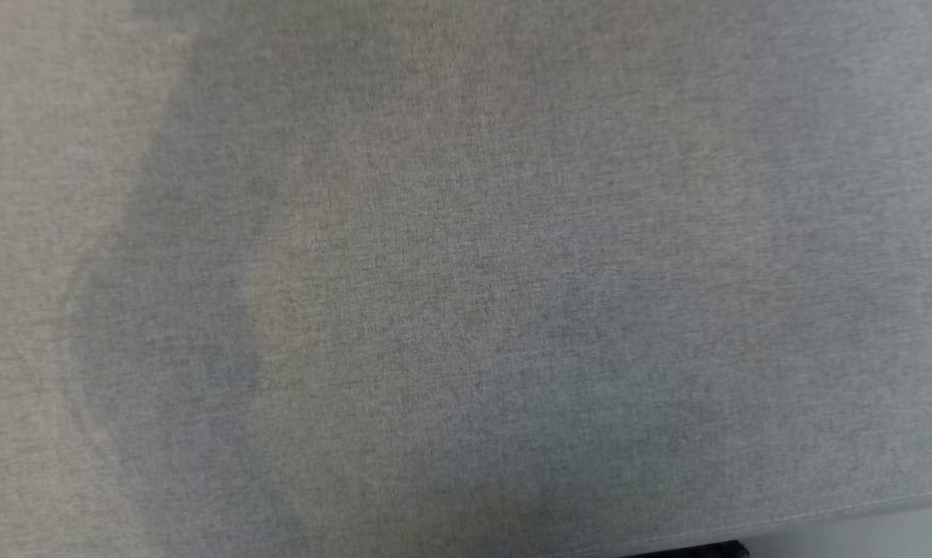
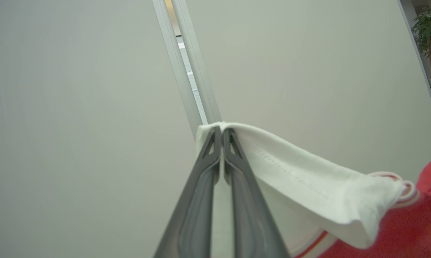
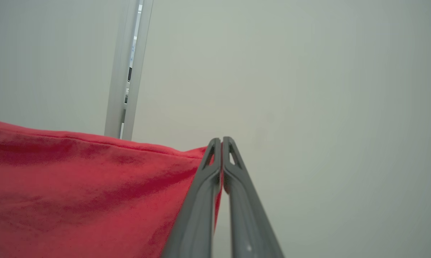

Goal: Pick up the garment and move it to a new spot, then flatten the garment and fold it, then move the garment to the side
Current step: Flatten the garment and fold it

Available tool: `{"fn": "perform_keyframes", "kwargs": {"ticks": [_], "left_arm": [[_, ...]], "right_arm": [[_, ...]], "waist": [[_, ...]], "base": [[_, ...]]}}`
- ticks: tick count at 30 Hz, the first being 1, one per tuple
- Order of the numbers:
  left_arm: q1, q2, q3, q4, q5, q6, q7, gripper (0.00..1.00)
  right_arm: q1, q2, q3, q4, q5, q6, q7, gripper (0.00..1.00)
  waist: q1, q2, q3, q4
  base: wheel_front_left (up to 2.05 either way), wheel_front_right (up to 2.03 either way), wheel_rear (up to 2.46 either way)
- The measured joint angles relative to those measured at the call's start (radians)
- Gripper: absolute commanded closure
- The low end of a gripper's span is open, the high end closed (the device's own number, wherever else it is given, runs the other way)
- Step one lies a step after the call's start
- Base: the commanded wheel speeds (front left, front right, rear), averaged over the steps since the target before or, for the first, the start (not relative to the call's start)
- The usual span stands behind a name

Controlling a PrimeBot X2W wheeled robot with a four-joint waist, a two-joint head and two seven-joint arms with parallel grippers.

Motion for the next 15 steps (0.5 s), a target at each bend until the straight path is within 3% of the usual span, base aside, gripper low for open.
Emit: {"fn": "perform_keyframes", "kwargs": {"ticks": [5, 10, 15], "left_arm": [[-0.149, -0.044, -0.031, 0.143, 0.070, 0.005, -0.236, 1.00], [-0.109, -0.039, -0.035, 0.170, 0.035, -0.006, -0.285, 1.00], [0.086, -0.029, -0.045, 0.106, -0.041, -0.012, -0.292, 1.00]], "right_arm": [[-0.140, 0.030, -0.002, 0.092, -0.124, 0.000, -0.057, 1.00], [-0.093, 0.035, -0.026, 0.050, -0.139, 0.000, -0.060, 1.00], [0.077, 0.031, -0.069, -0.033, -0.137, 0.000, -0.060, 1.00]], "waist": [[0.0000, 0.0000, 0.086, 0.008], [0.0001, 0.0000, 0.146, 0.025], [0.0001, 0.0000, 0.178, 0.058]], "base": [[0.00, 0.00, 0.00], [0.00, 0.00, 0.00], [0.00, 0.00, 0.00]]}}
